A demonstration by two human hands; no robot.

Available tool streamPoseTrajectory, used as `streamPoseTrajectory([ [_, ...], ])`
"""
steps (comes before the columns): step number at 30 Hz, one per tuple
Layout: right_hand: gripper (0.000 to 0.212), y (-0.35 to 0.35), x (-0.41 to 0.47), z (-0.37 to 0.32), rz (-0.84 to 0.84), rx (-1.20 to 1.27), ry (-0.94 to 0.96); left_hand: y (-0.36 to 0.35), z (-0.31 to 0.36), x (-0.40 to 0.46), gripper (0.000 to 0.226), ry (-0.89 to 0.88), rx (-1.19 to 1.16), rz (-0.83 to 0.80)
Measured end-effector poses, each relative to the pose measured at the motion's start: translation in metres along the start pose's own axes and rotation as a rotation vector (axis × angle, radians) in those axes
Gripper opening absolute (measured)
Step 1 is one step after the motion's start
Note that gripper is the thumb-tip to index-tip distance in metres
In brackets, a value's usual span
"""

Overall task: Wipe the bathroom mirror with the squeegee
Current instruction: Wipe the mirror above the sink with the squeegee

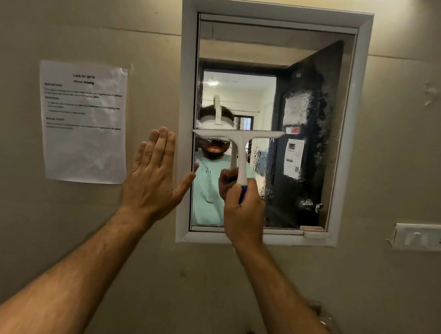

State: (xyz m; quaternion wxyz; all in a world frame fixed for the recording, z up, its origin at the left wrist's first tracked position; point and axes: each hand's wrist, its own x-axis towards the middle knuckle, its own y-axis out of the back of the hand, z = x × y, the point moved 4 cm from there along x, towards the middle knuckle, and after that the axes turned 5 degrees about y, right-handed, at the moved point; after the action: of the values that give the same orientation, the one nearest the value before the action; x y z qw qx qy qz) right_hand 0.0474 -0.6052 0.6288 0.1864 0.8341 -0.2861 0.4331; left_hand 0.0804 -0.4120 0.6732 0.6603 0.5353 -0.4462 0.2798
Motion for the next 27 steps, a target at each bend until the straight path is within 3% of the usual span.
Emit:
streamPoseTrajectory([
  [5,0.019,0.002,-0.002,-0.004,0.032,0.019,0.007,0.003,-0.007,-0.006,0.092,0.009,0.02,-0.031],
  [9,0.039,0.007,0.026,-0.026,0.097,0.021,0.02,0.005,-0.006,-0.008,0.091,0.004,0.014,-0.033],
  [18,0.032,0.002,-0.017,0.018,0.04,-0.008,-0.03,0.0,-0.006,-0.014,0.092,-0.002,0.042,-0.056],
  [23,0.026,0.005,-0.005,-0.004,0.109,-0.023,0.014,-0.002,0.002,-0.015,0.09,-0.015,0.021,-0.04],
  [27,0.042,0.004,0.01,-0.017,0.127,-0.054,0.015,-0.007,0.013,-0.022,0.091,-0.056,0.025,-0.015],
])
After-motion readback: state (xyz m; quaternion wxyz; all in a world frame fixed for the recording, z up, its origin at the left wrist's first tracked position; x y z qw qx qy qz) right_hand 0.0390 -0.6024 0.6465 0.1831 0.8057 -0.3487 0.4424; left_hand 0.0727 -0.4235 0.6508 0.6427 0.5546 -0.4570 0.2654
